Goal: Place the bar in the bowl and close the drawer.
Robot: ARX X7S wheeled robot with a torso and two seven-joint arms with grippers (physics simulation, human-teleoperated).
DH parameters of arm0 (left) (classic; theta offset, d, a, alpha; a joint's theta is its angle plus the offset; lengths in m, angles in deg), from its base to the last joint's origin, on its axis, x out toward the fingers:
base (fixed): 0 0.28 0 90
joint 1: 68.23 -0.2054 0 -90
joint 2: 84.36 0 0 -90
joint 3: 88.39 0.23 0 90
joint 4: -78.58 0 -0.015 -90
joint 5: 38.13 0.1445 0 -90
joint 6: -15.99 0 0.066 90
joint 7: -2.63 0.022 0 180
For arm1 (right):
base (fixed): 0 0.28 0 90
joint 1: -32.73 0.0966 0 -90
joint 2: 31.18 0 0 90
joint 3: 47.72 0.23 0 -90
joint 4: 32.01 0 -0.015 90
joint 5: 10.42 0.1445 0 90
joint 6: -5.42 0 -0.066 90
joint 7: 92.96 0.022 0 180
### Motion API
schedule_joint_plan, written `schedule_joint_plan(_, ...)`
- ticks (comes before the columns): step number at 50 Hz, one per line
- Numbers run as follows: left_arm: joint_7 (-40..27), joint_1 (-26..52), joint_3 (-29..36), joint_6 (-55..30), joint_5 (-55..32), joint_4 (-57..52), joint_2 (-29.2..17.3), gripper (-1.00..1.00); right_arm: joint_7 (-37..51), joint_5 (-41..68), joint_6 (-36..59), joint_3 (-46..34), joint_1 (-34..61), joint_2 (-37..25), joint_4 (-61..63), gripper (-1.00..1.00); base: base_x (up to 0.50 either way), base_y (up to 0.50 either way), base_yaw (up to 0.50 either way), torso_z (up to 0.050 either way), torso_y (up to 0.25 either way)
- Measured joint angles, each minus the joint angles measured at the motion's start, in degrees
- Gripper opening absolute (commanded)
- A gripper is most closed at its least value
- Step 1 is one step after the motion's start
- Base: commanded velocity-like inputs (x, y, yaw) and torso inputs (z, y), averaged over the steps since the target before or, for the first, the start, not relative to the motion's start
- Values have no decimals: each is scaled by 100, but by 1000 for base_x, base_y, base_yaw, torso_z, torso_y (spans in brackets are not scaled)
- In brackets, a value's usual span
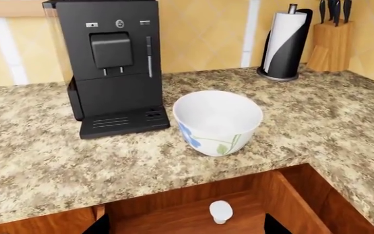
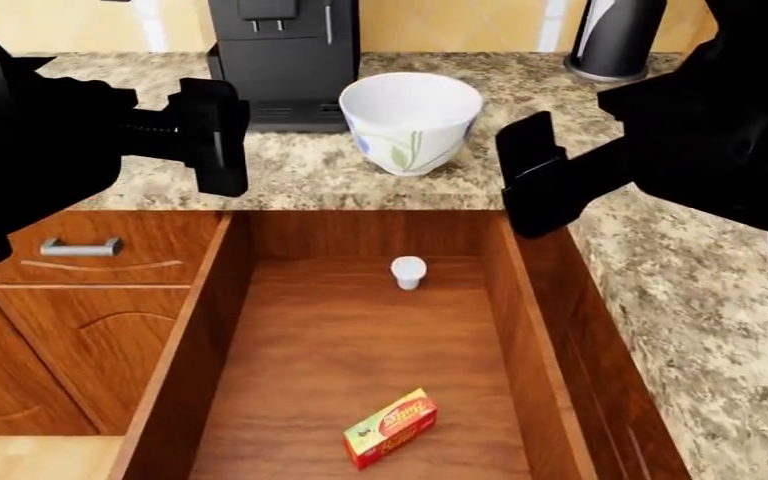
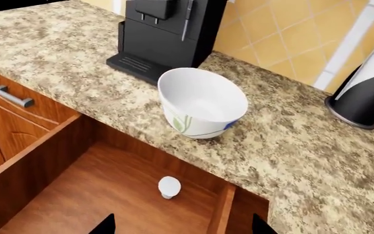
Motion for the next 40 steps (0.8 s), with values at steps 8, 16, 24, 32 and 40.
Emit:
schedule_joint_plan(8,6,22,38,23,-20,1,-26,100,-11,16,-15,-79,34,-27,10,100,500,0,0,0,0)
schedule_joint_plan(16,25,30,70,45,-20,-1,-42,100,-32,4,-39,-140,42,-51,17,100,427,28,0,0,0)
schedule_joint_plan(24,50,33,95,69,-21,-6,-62,100,-27,-22,-81,-210,51,-73,7,100,0,0,0,0,2)
schedule_joint_plan(32,77,32,118,92,-17,-11,-80,100,-42,-35,-122,-254,53,-97,23,100,133,0,0,0,0)
schedule_joint_plan(40,91,29,143,123,-14,-8,-103,100,-79,92,-79,-378,126,-111,26,100,0,0,0,0,0)
